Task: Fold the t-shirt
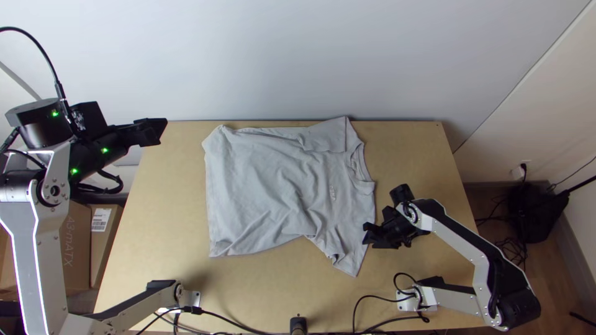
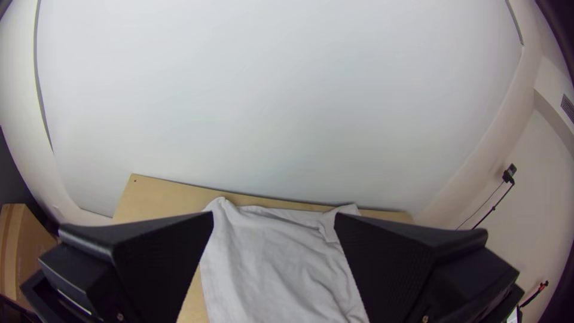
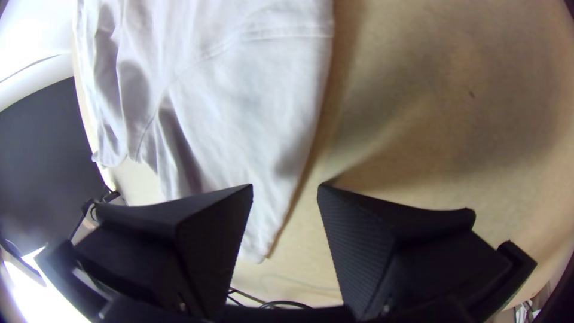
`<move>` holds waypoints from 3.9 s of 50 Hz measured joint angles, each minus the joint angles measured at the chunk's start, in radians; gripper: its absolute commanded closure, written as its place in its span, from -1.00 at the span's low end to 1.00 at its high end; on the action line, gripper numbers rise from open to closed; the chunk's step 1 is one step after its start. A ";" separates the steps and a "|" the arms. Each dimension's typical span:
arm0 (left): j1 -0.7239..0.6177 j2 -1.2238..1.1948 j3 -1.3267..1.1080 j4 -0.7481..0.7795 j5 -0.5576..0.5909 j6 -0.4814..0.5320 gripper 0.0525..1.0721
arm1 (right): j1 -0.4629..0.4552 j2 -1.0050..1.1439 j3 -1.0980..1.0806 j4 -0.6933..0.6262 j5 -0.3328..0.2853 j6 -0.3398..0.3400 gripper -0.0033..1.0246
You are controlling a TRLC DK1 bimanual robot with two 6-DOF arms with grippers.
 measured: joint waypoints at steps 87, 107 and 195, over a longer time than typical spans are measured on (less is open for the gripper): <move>-0.310 0.123 -1.055 -0.130 -0.090 0.423 -0.76 | -0.032 -0.051 0.042 -0.010 0.058 -0.002 0.95; -0.349 0.155 -1.055 -0.075 -0.090 0.418 -0.20 | -0.039 -0.069 0.063 -0.026 0.058 -0.002 0.95; 0.116 0.012 -0.125 0.286 -0.068 0.178 0.95 | -0.166 0.033 1.125 0.088 0.201 -0.242 0.95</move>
